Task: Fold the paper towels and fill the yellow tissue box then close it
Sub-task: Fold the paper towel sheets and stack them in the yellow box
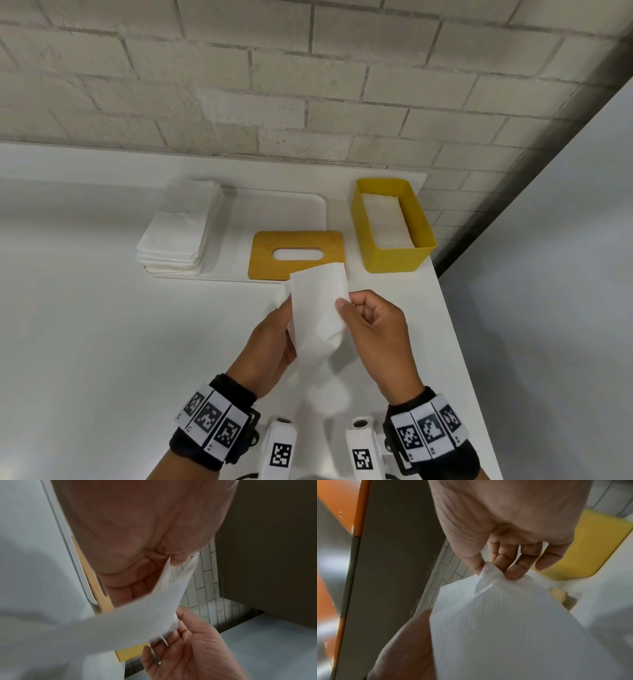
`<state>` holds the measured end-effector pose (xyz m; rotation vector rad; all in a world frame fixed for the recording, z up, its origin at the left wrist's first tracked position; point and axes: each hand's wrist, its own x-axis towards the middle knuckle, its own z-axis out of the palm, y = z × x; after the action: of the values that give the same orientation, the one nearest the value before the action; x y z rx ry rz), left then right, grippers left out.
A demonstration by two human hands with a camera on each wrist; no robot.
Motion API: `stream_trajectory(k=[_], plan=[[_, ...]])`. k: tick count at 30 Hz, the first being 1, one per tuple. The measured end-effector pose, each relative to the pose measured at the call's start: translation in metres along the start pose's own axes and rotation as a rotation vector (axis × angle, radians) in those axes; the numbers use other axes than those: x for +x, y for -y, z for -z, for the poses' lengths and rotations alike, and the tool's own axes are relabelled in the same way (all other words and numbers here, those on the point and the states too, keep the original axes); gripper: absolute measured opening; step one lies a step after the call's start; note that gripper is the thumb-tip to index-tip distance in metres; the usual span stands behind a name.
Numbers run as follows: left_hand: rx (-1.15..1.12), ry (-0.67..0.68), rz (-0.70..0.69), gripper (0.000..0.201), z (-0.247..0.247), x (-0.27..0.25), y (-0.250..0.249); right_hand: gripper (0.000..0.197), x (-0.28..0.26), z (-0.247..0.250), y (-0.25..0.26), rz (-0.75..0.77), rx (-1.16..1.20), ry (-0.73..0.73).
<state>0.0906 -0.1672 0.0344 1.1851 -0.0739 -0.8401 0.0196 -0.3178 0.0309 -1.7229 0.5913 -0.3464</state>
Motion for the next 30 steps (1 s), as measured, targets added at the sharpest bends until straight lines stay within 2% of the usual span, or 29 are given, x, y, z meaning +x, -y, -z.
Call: stream_trajectory(k=[3, 8, 12, 15, 21, 26, 28, 30], plan=[[-0.002, 0.072, -0.027, 0.048, -0.002, -0.002, 0.001, 0.019, 0.000, -0.001, 0.000, -0.003, -0.027, -0.006], [-0.020, 0.101, 0.004, 0.065, -0.001, -0.004, -0.002, 0.013, 0.001, -0.001, 0.002, -0.004, 0.020, 0.015], [-0.053, 0.077, -0.014, 0.056, 0.000, -0.006, -0.004, 0.010, -0.001, -0.001, 0.003, 0.011, 0.041, 0.080], [-0.009, 0.058, 0.000, 0.046, 0.001, -0.006, -0.006, 0.010, -0.001, -0.001, 0.002, 0.007, 0.043, 0.076], [0.125, -0.097, 0.042, 0.028, 0.005, -0.001, 0.000, 0.004, -0.004, -0.002, 0.001, 0.012, -0.016, 0.072], [0.568, -0.143, -0.035, 0.035, 0.012, -0.002, 0.001, 0.041, -0.001, 0.003, -0.006, 0.043, -0.134, 0.007], [0.740, -0.102, -0.090, 0.042, 0.014, -0.004, -0.001, 0.060, 0.000, 0.005, -0.008, 0.116, -0.185, 0.052], [0.959, -0.014, -0.153, 0.044, 0.012, -0.009, -0.005, 0.073, 0.001, 0.007, -0.007, 0.197, -0.247, 0.164]])
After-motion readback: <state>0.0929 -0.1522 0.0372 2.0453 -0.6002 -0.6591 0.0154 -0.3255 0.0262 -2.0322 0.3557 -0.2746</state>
